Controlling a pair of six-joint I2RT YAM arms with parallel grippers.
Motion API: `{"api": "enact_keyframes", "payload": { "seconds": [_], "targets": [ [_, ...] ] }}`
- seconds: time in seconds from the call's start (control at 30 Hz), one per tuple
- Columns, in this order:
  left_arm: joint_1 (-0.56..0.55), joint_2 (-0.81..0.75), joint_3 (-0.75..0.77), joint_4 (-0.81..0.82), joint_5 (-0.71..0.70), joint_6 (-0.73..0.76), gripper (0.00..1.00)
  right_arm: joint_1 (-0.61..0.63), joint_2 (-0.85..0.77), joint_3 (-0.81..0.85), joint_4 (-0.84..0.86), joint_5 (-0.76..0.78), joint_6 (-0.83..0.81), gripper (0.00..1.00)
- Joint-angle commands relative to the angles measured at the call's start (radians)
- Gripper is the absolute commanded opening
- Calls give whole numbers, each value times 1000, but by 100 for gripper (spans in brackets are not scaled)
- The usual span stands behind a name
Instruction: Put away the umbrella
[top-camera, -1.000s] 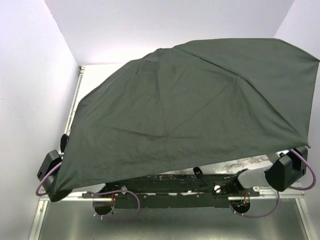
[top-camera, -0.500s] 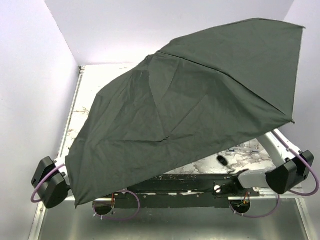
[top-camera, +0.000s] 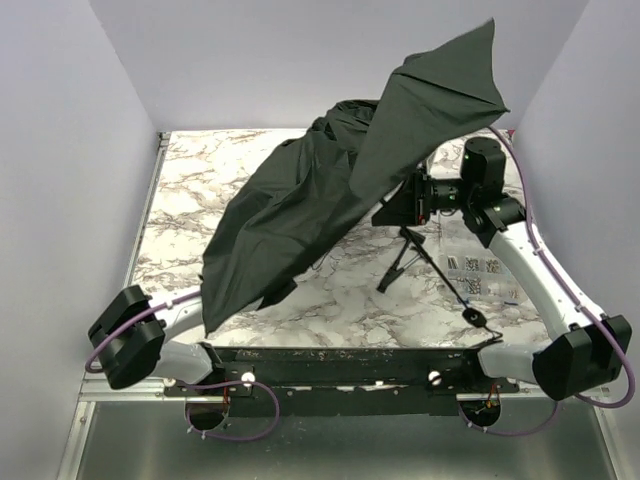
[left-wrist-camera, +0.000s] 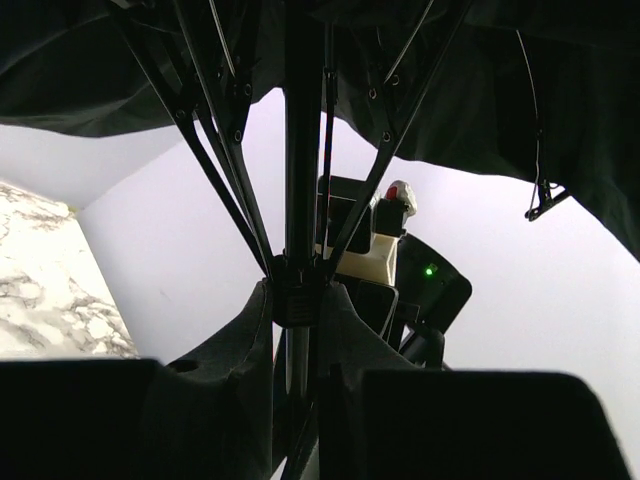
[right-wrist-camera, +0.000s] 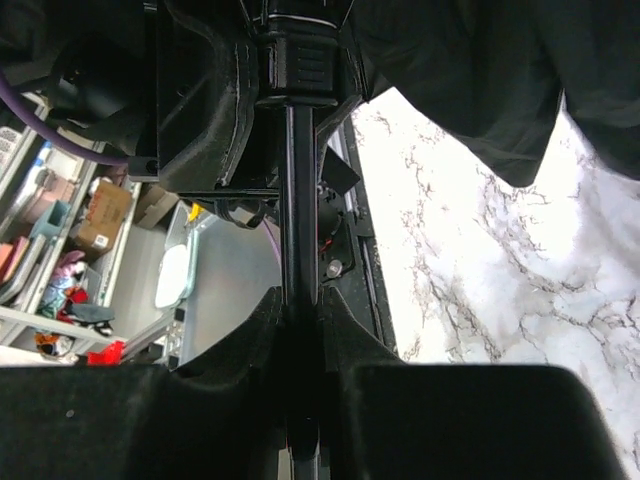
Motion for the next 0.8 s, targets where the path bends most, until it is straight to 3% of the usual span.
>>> {"api": "enact_keyframes", "payload": {
  "seconds": [0.0,0.13,0.27,0.47,0.63,0.67,0.77],
  "targets": [
    [-78,4,-13,-25,49,-23,0,-5,-30,-15,49,103,-91,18],
    [-60,-69,-21,-43,-112,35,0,-7,-104,-64,-49,103,-210,47],
    [-6,-114,-2,-54,-152,72,0,-8,-156,-92,-174,111,-317,66],
    [116,-199,23,-107,-129,108,0,-7,-158,-73,-414,119,-524,74],
    [181,-237,56,-156,-110,167,0,-7,-113,-59,-579,100,-642,70],
    [193,-240,60,-158,-103,166,0,-7,-108,-66,-580,108,-645,64],
    [212,-243,73,-172,-83,181,0,-7,-90,-65,-584,129,-649,27]
  ]
}}
